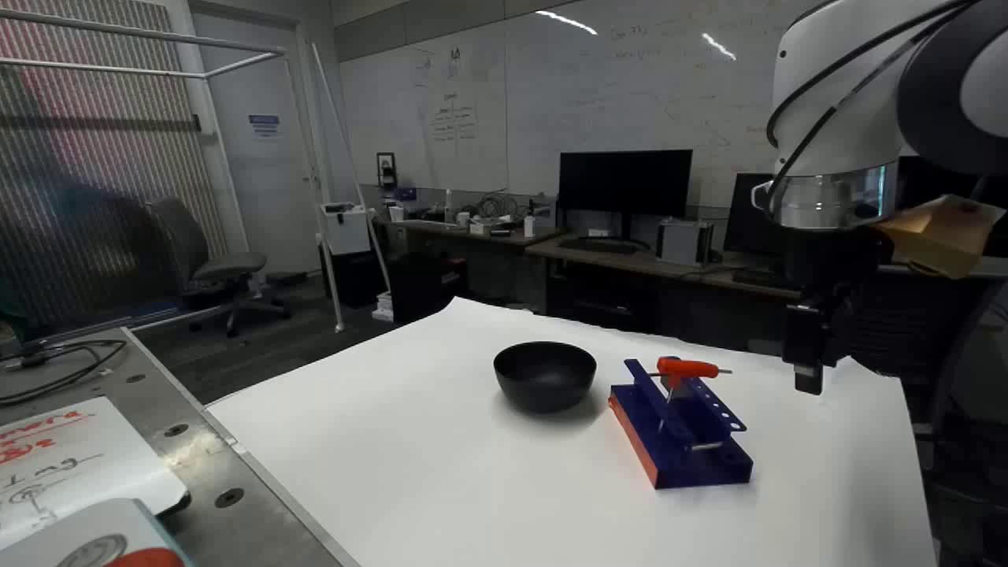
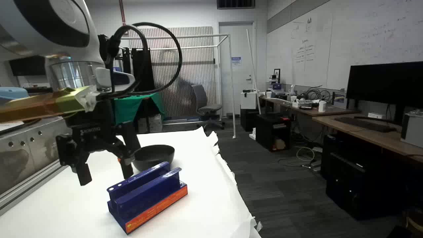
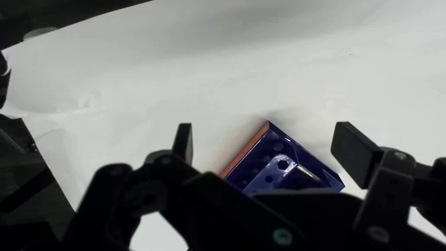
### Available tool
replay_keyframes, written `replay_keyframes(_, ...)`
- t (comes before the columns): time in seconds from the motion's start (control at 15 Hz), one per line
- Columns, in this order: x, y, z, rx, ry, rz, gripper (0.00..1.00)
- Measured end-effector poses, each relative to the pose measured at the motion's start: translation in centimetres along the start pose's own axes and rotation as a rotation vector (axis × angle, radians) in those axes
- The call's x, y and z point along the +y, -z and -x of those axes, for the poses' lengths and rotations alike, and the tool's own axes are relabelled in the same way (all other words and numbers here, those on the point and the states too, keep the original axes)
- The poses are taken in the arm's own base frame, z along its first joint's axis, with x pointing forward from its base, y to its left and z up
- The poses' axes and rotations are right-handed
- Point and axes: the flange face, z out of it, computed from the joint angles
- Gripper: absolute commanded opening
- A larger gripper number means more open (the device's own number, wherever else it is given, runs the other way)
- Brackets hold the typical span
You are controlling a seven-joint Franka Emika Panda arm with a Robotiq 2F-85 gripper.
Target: Put the metal object with the orange handle in the bowl
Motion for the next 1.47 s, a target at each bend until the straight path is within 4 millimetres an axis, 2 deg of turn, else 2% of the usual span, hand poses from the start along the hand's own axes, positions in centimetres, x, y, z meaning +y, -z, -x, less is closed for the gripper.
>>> replay_keyframes(0.4, 0.1, 0.7, -0.7, 0.038, 0.015, -0.013, 1.0)
replay_keyframes(0.8, 1.1, 3.2, -5.9, 0.215, 0.237, -0.133, 1.0)
replay_keyframes(1.07, 1.1, 2.1, -8.8, 0.224, 0.415, -0.254, 1.0)
replay_keyframes(1.13, 0.9, 1.5, -9.4, 0.222, 0.459, -0.275, 0.75)
replay_keyframes(1.2, 0.7, 0.9, -9.8, 0.216, 0.499, -0.28, 0.74)
replay_keyframes(1.47, -0.8, -1.5, -10.7, 0.17, 0.602, -0.227, 0.42)
